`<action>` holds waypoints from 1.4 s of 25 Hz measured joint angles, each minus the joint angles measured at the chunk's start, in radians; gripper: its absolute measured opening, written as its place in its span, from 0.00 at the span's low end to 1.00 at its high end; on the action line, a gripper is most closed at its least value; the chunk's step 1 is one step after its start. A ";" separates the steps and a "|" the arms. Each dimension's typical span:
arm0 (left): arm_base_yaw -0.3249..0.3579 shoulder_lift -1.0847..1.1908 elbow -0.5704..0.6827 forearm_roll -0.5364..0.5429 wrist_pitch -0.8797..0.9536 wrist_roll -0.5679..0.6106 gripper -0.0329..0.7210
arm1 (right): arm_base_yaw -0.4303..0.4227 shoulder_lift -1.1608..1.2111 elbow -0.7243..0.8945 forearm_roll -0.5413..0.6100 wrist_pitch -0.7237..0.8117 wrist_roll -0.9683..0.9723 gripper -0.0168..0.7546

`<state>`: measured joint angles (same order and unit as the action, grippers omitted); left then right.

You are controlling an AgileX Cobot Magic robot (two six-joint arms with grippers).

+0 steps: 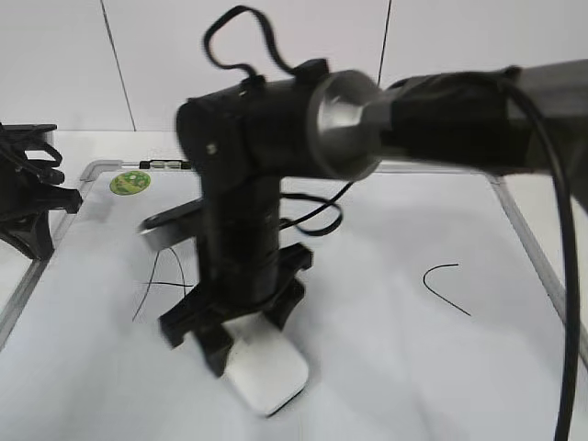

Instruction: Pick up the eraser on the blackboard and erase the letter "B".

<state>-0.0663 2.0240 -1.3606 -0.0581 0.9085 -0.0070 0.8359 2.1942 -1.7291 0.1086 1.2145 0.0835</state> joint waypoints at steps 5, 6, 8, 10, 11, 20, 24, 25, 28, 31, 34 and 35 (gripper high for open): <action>0.000 0.000 0.000 0.000 0.000 0.000 0.06 | -0.111 -0.013 0.008 -0.052 0.000 0.012 0.70; 0.000 0.000 0.000 0.000 0.000 0.000 0.06 | -0.135 -0.017 0.010 -0.062 0.000 0.013 0.70; 0.000 0.000 0.000 0.000 0.000 0.000 0.06 | -0.173 -0.024 0.015 -0.087 0.000 0.015 0.70; 0.000 0.000 0.000 0.000 0.002 0.000 0.06 | -0.194 -0.030 0.021 -0.109 0.002 0.017 0.70; 0.000 0.000 0.000 0.000 0.002 0.000 0.06 | -0.196 -0.036 0.023 -0.115 0.002 0.017 0.70; 0.000 0.000 0.000 0.000 0.002 0.000 0.06 | -0.219 -0.146 0.035 -0.135 0.002 0.017 0.70; 0.000 0.000 0.000 0.000 0.002 0.000 0.06 | -0.287 -0.198 0.035 -0.129 0.004 0.017 0.70; 0.000 0.000 0.000 0.000 0.002 0.000 0.06 | -0.309 -0.204 0.035 -0.127 0.004 0.017 0.70; 0.000 0.000 0.000 0.000 0.002 0.000 0.06 | -0.393 -0.218 0.035 -0.109 0.006 0.017 0.70; 0.000 0.000 0.000 0.000 0.002 0.000 0.07 | -0.487 -0.234 0.035 -0.087 0.008 0.017 0.70; 0.000 0.000 0.000 0.000 0.005 0.000 0.07 | -0.565 -0.265 0.056 -0.069 0.008 0.009 0.70; 0.000 0.000 0.000 0.000 0.005 0.000 0.07 | -0.585 -0.278 0.074 -0.067 0.008 0.009 0.70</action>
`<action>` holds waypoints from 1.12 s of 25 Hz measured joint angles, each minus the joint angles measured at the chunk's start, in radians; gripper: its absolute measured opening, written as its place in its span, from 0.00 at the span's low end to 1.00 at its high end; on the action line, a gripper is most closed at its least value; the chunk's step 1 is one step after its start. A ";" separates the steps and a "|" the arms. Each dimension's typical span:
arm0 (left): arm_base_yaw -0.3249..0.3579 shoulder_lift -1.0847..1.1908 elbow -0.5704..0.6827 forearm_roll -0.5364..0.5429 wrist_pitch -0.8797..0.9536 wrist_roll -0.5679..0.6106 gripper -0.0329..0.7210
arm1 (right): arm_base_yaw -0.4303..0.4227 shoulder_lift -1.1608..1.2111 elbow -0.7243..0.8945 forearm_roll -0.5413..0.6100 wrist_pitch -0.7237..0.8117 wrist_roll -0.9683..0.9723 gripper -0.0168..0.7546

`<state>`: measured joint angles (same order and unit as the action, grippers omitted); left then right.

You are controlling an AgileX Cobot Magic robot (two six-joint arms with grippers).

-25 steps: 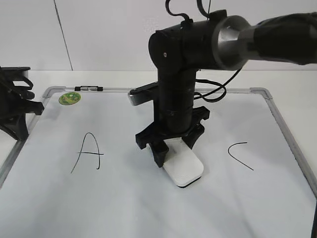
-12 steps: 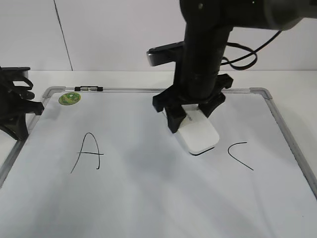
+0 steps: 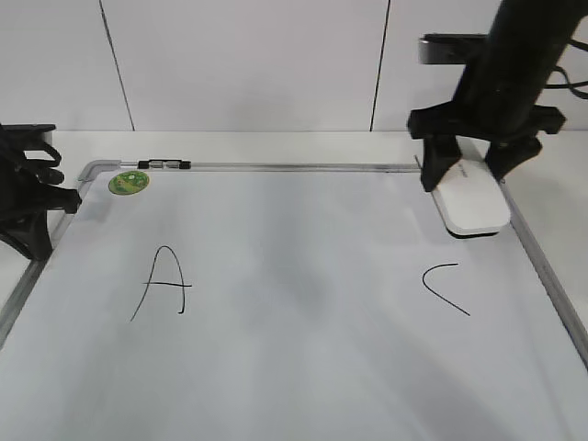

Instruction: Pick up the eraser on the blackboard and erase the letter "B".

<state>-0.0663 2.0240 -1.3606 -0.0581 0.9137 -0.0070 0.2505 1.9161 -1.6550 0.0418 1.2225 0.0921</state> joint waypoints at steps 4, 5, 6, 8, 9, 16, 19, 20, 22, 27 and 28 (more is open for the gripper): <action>0.000 0.000 0.000 0.000 0.001 0.000 0.07 | -0.085 -0.037 0.105 0.002 0.000 -0.027 0.70; 0.000 0.000 0.000 0.000 0.001 0.000 0.07 | -0.101 -0.039 0.134 0.002 0.000 -0.039 0.70; 0.000 0.000 0.000 0.000 0.001 0.000 0.07 | -0.113 -0.041 0.157 0.002 0.000 -0.053 0.70; 0.000 0.000 0.000 0.000 0.002 0.000 0.07 | -0.130 -0.041 0.207 0.011 0.000 -0.082 0.70; 0.000 0.000 -0.001 0.000 0.004 0.000 0.07 | -0.135 -0.041 0.226 0.017 0.000 -0.105 0.70; 0.000 0.000 -0.001 0.000 0.004 0.007 0.07 | -0.187 -0.030 0.240 0.041 -0.005 -0.146 0.70; 0.000 0.000 -0.001 0.000 0.006 0.007 0.07 | -0.198 -0.010 0.240 0.041 -0.008 -0.148 0.70; 0.000 0.000 -0.001 0.000 0.006 0.007 0.07 | -0.199 -0.005 0.240 0.041 -0.009 -0.148 0.70; 0.000 0.000 -0.001 0.000 0.006 0.007 0.07 | -0.199 0.001 0.240 0.059 -0.015 -0.148 0.70; 0.000 0.000 -0.001 0.000 0.006 0.007 0.07 | -0.199 0.002 0.240 0.072 -0.039 -0.149 0.70; 0.000 0.000 -0.001 0.000 0.007 0.007 0.07 | -0.199 0.004 0.240 0.072 -0.042 -0.149 0.70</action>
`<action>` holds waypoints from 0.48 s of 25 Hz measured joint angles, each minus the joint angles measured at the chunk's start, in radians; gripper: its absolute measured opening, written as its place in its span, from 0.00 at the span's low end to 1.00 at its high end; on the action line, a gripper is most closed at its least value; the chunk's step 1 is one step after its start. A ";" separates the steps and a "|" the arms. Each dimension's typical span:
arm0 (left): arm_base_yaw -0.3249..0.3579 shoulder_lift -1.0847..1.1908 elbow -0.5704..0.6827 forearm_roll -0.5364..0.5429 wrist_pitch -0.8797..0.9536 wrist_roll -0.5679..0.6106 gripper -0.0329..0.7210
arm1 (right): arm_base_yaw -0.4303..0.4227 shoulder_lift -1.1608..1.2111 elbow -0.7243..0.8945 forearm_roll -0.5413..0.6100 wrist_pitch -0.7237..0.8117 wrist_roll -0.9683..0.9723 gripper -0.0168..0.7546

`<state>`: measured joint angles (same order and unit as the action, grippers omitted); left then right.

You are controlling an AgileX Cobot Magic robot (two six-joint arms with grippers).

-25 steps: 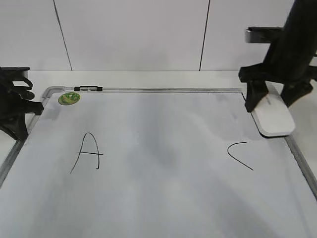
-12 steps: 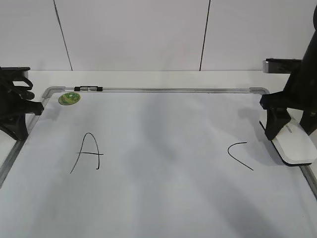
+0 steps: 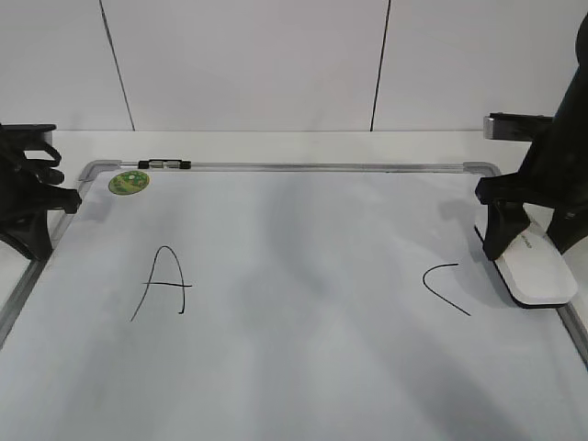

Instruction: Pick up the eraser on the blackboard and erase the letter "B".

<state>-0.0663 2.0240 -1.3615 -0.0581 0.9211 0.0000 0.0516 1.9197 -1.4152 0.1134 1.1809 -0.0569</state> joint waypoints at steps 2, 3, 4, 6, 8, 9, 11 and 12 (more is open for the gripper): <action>0.000 0.000 0.000 0.000 -0.001 0.000 0.07 | 0.000 0.000 0.000 0.000 0.000 0.000 0.70; 0.000 0.000 0.000 0.000 -0.001 0.000 0.07 | 0.000 0.000 0.000 0.000 -0.002 0.000 0.70; 0.000 0.000 0.000 0.000 -0.001 0.000 0.07 | 0.000 0.000 0.000 0.000 -0.004 0.000 0.70; 0.000 0.000 0.000 0.000 0.001 0.000 0.07 | 0.000 0.000 0.000 0.000 -0.006 0.000 0.70; 0.000 0.000 0.000 0.000 0.001 0.000 0.07 | 0.000 0.001 0.000 -0.004 -0.008 -0.002 0.70; 0.000 0.000 0.000 0.000 0.001 0.000 0.07 | 0.000 0.002 0.000 -0.009 -0.008 -0.002 0.70; 0.000 0.000 0.000 0.000 0.003 0.000 0.07 | 0.000 0.002 0.000 -0.027 -0.008 0.000 0.70; 0.000 0.000 0.000 0.000 0.003 0.000 0.07 | 0.000 0.002 0.000 -0.033 -0.008 0.002 0.70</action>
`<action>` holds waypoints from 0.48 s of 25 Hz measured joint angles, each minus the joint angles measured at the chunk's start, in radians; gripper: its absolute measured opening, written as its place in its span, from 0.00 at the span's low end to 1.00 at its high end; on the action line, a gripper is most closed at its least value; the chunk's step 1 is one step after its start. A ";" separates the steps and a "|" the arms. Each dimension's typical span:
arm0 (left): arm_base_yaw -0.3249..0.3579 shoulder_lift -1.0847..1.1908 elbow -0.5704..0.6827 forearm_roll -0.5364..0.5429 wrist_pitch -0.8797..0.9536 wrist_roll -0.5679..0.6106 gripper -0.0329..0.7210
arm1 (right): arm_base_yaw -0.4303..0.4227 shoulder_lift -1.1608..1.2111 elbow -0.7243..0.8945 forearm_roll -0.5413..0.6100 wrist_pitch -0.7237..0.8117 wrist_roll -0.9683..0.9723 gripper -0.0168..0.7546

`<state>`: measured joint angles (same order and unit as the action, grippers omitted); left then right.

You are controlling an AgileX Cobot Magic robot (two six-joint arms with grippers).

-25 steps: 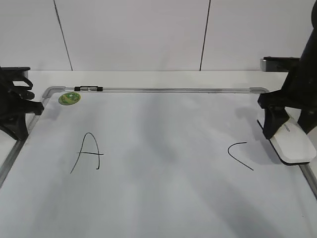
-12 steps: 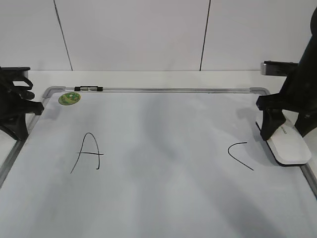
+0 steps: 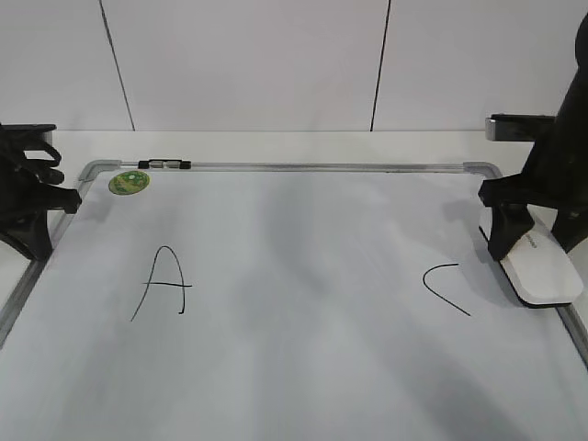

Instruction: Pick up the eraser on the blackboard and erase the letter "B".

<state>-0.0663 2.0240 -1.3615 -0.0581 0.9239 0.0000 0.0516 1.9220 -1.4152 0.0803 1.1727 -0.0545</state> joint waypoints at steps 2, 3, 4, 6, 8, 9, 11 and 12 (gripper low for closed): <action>0.000 0.000 0.000 0.000 0.000 0.000 0.07 | 0.000 0.000 0.000 -0.004 -0.002 0.002 0.70; 0.000 0.000 0.000 0.000 0.000 0.000 0.07 | 0.000 0.000 0.000 -0.004 -0.004 0.004 0.70; 0.000 0.000 0.000 0.000 0.000 0.000 0.07 | 0.000 0.000 0.000 -0.004 -0.004 0.004 0.70; 0.000 0.000 0.000 0.000 0.000 0.000 0.07 | 0.000 0.000 0.000 -0.004 -0.006 0.004 0.70; 0.000 0.000 0.000 0.000 0.001 0.000 0.07 | 0.000 0.002 0.000 -0.004 -0.008 0.005 0.70; 0.000 0.000 0.000 0.000 0.001 0.000 0.07 | 0.000 0.003 0.000 -0.003 -0.008 0.005 0.70; 0.000 0.000 0.000 0.000 0.001 0.000 0.07 | 0.000 0.011 0.000 -0.001 -0.008 0.017 0.72; 0.000 0.000 0.000 0.000 0.001 0.000 0.07 | 0.000 0.016 0.000 -0.001 -0.010 0.025 0.74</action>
<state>-0.0663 2.0240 -1.3615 -0.0581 0.9246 0.0000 0.0516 1.9385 -1.4152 0.0795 1.1628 -0.0300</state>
